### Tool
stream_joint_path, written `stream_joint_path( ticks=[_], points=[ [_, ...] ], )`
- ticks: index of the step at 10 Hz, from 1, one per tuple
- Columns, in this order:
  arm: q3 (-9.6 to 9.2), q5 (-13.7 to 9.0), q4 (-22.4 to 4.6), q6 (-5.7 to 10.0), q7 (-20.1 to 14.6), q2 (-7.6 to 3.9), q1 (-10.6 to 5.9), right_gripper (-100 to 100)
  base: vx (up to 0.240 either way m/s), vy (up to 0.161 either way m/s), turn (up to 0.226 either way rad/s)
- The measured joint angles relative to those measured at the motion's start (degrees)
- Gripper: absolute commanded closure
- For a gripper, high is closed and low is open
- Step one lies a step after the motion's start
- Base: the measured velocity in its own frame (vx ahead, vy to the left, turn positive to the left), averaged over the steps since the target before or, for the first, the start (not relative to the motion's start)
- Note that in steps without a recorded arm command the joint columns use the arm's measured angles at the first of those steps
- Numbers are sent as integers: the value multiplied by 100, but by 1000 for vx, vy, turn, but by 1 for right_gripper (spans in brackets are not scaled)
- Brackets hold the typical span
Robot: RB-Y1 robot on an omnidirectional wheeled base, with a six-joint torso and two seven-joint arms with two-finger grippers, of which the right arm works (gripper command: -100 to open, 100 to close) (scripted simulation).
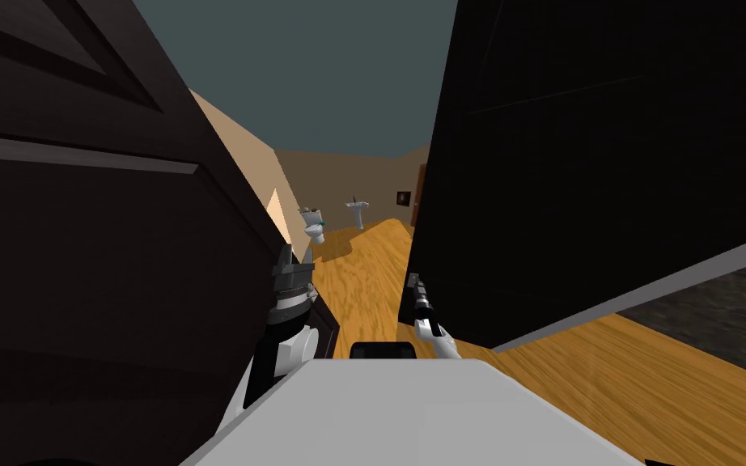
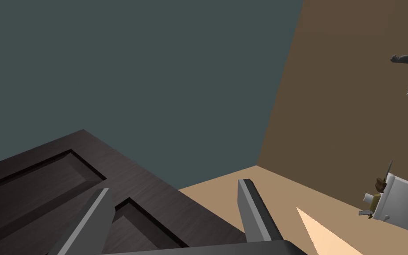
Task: Push the door open
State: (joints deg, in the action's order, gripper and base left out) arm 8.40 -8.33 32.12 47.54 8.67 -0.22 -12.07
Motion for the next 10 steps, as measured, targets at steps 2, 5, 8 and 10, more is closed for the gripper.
stream_joint_path(
  ticks=[2,5,8,10],
  points=[
    [-6,3,-11,-9,3,8,11,100,-3,1,-1],
    [71,-55,37,-96,85,-57,68,100,152,29,-58],
    [207,-141,206,-103,206,-86,143,100,178,6,-57],
    [211,-183,17,-4,227,-166,6,-100,-14,-55,-233]
  ],
)
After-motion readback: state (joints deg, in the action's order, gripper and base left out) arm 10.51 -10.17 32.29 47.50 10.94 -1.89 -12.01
